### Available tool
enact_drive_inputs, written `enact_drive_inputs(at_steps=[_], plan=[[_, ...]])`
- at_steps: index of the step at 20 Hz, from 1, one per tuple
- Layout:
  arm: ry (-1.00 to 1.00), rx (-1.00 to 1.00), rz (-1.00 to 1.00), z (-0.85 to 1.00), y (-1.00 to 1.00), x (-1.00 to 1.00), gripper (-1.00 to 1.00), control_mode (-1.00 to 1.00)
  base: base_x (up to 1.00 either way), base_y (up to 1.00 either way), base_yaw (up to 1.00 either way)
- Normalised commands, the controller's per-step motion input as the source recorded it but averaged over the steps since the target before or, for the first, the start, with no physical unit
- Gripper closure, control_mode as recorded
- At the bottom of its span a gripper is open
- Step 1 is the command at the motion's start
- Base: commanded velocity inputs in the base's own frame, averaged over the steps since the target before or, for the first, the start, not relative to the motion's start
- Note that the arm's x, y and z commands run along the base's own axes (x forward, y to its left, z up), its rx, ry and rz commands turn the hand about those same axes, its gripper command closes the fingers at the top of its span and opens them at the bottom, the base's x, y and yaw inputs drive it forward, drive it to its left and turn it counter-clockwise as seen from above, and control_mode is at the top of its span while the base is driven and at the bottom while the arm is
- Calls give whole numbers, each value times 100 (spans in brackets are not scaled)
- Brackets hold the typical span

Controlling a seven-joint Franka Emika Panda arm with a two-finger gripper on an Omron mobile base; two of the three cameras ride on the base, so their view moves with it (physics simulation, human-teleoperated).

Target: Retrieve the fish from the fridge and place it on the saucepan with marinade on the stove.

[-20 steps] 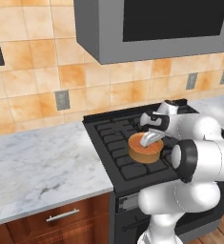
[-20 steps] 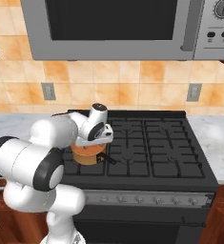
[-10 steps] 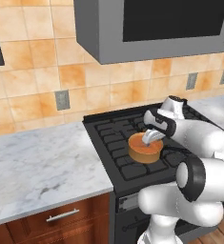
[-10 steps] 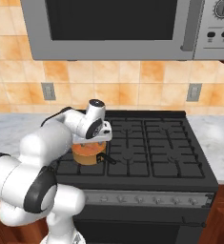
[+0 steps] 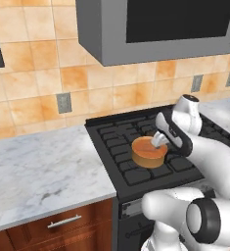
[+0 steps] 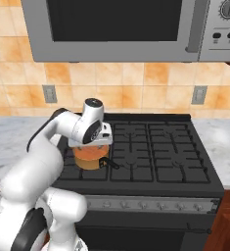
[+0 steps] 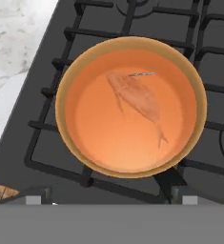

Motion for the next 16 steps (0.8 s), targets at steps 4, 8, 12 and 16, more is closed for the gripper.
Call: enact_drive_inputs(at_steps=[4,8,12,16], plan=[[-5,0,-6,24,0,-64,-100,-100,0,0,0],[-4,0,-6,21,0,-68,-100,-100,0,0,0],[-4,0,-6,25,0,-68,-100,-100,0,0,0],[-4,0,-6,24,0,-62,-100,-100,0,0,0]])
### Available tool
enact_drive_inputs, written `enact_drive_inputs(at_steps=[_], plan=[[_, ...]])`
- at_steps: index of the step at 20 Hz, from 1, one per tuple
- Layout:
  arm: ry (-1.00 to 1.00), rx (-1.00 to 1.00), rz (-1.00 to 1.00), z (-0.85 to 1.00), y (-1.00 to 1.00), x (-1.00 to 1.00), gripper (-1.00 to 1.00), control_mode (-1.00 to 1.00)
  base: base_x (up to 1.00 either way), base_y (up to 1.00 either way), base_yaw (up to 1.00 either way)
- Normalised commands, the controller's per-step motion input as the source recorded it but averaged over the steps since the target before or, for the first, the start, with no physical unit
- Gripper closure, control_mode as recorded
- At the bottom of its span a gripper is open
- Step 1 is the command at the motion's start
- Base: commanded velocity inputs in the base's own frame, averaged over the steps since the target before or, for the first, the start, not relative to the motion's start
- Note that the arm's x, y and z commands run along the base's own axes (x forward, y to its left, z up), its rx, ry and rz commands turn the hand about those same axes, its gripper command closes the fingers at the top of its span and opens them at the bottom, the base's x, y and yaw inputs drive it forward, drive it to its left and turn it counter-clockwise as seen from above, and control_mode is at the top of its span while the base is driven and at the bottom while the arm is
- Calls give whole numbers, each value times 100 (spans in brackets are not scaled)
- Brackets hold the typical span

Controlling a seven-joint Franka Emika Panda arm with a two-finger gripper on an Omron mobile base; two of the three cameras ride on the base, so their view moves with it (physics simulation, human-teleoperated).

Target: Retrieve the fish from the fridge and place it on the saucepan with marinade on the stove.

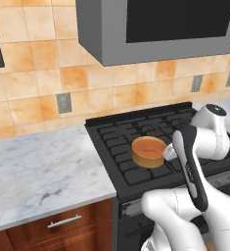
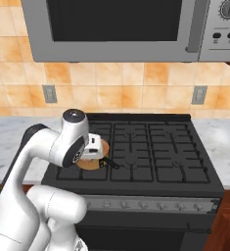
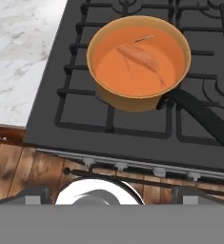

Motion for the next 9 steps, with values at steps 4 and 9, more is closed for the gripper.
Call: enact_drive_inputs(at_steps=[4,9], plan=[[-5,-1,-5,25,0,-52,-100,-100,0,0,0],[-5,-2,-3,31,0,-46,-100,-100,0,0,0]])
